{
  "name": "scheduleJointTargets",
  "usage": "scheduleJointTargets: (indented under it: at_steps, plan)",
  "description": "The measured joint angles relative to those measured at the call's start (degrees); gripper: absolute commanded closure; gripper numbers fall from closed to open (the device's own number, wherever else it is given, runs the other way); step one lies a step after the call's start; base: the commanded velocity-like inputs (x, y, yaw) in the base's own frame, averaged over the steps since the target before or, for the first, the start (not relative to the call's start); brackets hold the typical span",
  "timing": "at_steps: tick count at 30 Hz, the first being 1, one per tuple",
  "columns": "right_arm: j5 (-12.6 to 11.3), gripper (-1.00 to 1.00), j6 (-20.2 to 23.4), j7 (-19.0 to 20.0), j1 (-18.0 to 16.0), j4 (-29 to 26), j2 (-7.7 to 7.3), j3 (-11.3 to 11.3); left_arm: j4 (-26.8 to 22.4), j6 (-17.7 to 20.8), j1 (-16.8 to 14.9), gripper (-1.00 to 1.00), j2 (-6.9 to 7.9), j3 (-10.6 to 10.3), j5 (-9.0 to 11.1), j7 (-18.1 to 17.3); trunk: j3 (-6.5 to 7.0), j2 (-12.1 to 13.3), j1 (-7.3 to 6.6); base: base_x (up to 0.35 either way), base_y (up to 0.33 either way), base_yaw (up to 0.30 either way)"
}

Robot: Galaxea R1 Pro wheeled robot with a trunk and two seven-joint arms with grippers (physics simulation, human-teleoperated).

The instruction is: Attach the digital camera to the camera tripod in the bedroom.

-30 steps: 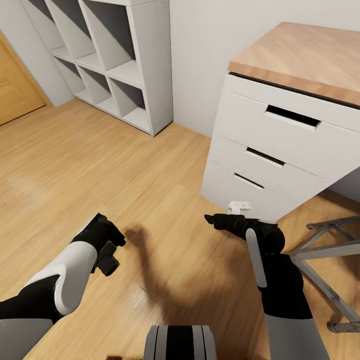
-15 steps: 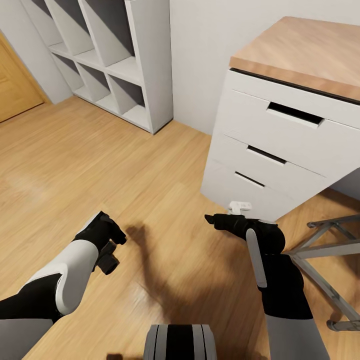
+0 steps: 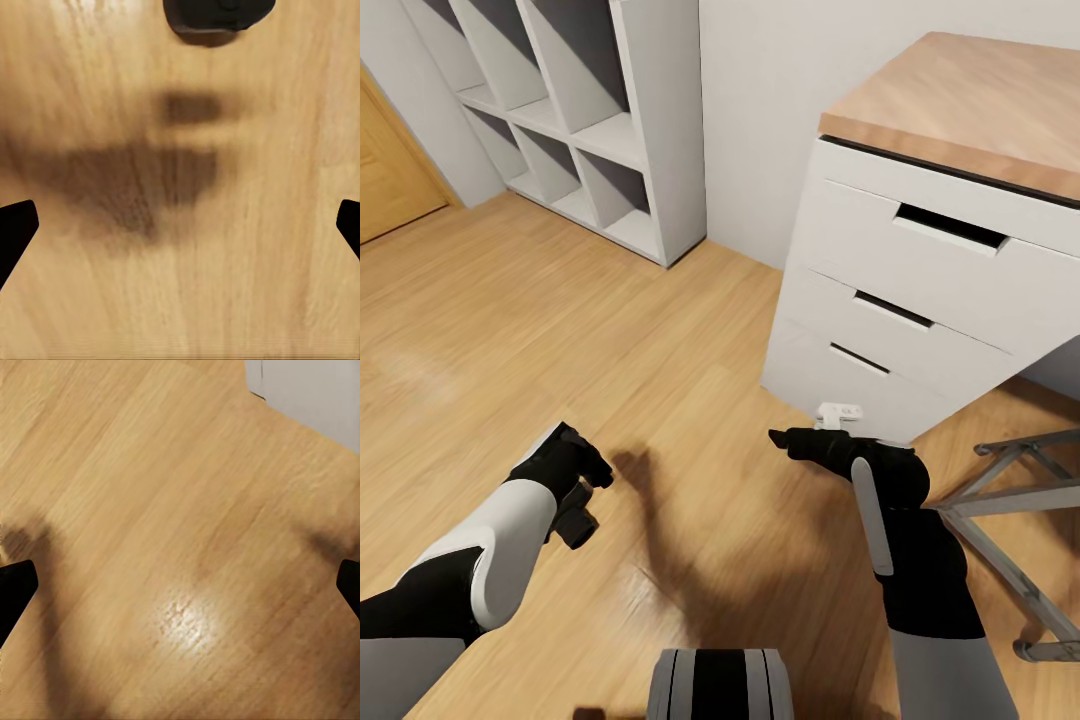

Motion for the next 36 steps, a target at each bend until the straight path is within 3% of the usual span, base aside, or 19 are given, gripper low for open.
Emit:
scheduleJointTargets:
  at_steps: [36]
  plan:
    - [0.0,-1.0,0.1,0.0,0.0,0.0,0.26,0.8,0.0,1.4,-2.4,-1.0,0.23,0.0,0.1,-0.1,-0.01,0.0,0.0,0.0,0.0,0.0]
